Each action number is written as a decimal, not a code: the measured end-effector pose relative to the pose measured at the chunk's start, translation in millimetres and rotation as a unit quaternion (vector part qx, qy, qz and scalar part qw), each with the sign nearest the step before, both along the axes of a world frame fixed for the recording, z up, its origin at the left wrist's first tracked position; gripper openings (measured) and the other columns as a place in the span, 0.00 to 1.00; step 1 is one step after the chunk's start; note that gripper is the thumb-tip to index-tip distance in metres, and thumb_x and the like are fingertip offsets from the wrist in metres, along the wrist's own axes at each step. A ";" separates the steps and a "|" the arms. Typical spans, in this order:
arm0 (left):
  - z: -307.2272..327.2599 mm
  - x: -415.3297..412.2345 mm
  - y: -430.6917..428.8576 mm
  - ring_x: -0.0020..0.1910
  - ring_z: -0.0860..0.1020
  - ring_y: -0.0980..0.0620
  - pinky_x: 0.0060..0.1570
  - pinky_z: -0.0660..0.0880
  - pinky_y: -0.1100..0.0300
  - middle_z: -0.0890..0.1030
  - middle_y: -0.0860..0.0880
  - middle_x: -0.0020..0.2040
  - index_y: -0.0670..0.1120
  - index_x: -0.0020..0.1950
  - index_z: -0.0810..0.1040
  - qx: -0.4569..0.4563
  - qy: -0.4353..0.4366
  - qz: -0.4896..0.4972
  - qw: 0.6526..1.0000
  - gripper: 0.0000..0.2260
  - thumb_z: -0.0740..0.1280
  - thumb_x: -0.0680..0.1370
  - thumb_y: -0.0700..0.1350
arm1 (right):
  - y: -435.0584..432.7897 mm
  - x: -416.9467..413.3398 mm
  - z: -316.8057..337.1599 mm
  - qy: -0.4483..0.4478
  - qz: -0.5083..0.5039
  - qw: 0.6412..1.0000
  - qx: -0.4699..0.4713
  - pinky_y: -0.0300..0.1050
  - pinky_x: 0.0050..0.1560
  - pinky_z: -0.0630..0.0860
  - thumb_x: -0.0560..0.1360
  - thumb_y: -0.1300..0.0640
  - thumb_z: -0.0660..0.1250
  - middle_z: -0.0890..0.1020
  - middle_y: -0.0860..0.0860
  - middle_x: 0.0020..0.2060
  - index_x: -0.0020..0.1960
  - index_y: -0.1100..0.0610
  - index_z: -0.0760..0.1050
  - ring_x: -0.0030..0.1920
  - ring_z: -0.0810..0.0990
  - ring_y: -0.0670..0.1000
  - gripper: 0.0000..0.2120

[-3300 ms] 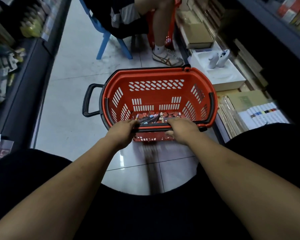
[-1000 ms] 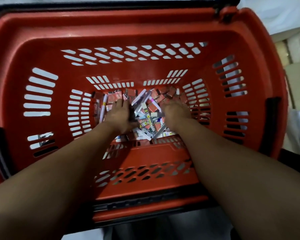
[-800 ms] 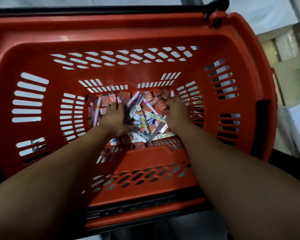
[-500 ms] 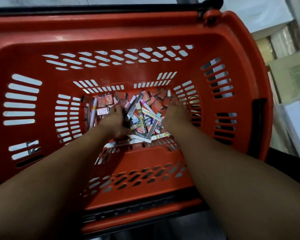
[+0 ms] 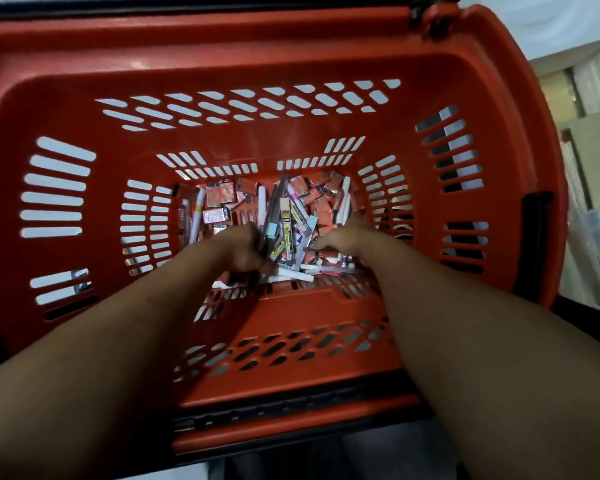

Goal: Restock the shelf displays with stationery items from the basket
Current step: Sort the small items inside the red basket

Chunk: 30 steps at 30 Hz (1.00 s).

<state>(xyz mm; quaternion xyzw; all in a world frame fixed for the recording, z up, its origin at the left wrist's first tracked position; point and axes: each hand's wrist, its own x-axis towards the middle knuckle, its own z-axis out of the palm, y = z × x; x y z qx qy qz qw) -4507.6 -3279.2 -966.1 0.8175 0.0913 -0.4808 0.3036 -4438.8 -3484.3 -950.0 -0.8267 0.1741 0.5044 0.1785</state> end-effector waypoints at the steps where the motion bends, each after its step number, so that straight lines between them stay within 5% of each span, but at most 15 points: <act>1: 0.8 -0.1 0.3 0.47 0.82 0.45 0.50 0.77 0.57 0.84 0.47 0.44 0.47 0.42 0.78 -0.006 0.011 -0.010 1.000 0.14 0.80 0.70 0.52 | 5.7 -2.8 4.0 0.025 0.029 0.999 0.002 0.50 0.51 0.79 0.63 0.49 0.82 0.74 0.59 0.68 0.76 0.61 0.61 0.61 0.77 0.60 0.50; 6: -2.9 -14.0 9.2 0.42 0.82 0.51 0.46 0.76 0.61 0.85 0.52 0.42 0.48 0.41 0.82 -0.034 0.086 -0.007 0.996 0.19 0.82 0.63 0.60 | 47.9 -20.8 15.1 0.013 0.076 0.995 0.057 0.55 0.58 0.79 0.59 0.51 0.82 0.75 0.59 0.65 0.69 0.61 0.68 0.62 0.76 0.62 0.44; 10: 5.5 -21.2 22.6 0.40 0.79 0.51 0.41 0.74 0.62 0.83 0.51 0.40 0.51 0.39 0.81 -0.011 0.131 0.046 0.990 0.10 0.80 0.70 0.52 | 77.8 -28.0 18.6 0.019 0.030 0.985 0.169 0.52 0.62 0.77 0.65 0.54 0.81 0.77 0.54 0.62 0.67 0.58 0.69 0.62 0.77 0.58 0.36; 14: 10.3 -23.3 36.5 0.42 0.79 0.48 0.40 0.73 0.60 0.84 0.47 0.43 0.50 0.39 0.80 0.008 0.119 0.089 0.989 0.11 0.80 0.70 0.52 | 90.0 -31.6 18.4 0.021 0.080 0.975 0.207 0.47 0.50 0.76 0.67 0.59 0.78 0.79 0.53 0.56 0.64 0.56 0.70 0.56 0.79 0.56 0.29; 18: -1.6 -25.8 46.3 0.48 0.84 0.41 0.52 0.82 0.46 0.86 0.42 0.48 0.45 0.48 0.84 -0.002 0.099 0.160 0.982 0.25 0.85 0.59 0.57 | 91.5 -27.3 28.1 0.030 0.111 0.955 0.272 0.47 0.54 0.76 0.72 0.68 0.71 0.73 0.48 0.67 0.78 0.49 0.62 0.62 0.74 0.52 0.39; 21: 7.8 -24.8 47.4 0.41 0.81 0.47 0.42 0.81 0.55 0.84 0.43 0.45 0.44 0.45 0.81 0.002 0.071 0.176 0.982 0.08 0.79 0.72 0.40 | 78.0 -21.1 28.7 0.067 0.097 0.950 0.289 0.45 0.40 0.74 0.74 0.76 0.59 0.66 0.53 0.76 0.80 0.43 0.59 0.58 0.77 0.52 0.43; 23: 4.3 -25.6 52.4 0.33 0.76 0.52 0.27 0.74 0.66 0.79 0.46 0.36 0.45 0.39 0.77 0.021 0.056 0.217 0.974 0.10 0.77 0.74 0.38 | 61.2 -15.3 26.8 0.032 0.066 0.956 0.284 0.43 0.37 0.76 0.75 0.77 0.55 0.70 0.51 0.74 0.76 0.45 0.68 0.58 0.78 0.51 0.38; 26: 5.8 -27.5 54.0 0.31 0.75 0.53 0.25 0.70 0.65 0.77 0.48 0.34 0.46 0.38 0.76 0.028 0.049 0.245 0.968 0.11 0.78 0.74 0.41 | 34.7 -2.0 21.1 -0.056 -0.008 0.968 0.246 0.44 0.41 0.81 0.78 0.74 0.56 0.84 0.56 0.56 0.60 0.62 0.81 0.49 0.84 0.53 0.19; 28: 4.8 -27.0 53.1 0.30 0.75 0.53 0.25 0.71 0.65 0.78 0.48 0.34 0.45 0.38 0.77 0.024 0.063 0.245 0.967 0.11 0.78 0.73 0.41 | 17.4 8.0 13.3 -0.124 0.046 0.981 0.139 0.49 0.47 0.83 0.78 0.67 0.61 0.84 0.59 0.48 0.53 0.65 0.81 0.47 0.84 0.57 0.11; 30: 7.5 -25.4 48.5 0.29 0.77 0.53 0.27 0.72 0.64 0.80 0.47 0.33 0.44 0.38 0.78 0.004 0.088 0.229 0.969 0.10 0.79 0.72 0.41 | 3.4 11.0 9.8 -0.126 0.165 0.978 0.026 0.48 0.54 0.78 0.78 0.62 0.64 0.82 0.60 0.54 0.57 0.63 0.80 0.55 0.81 0.61 0.11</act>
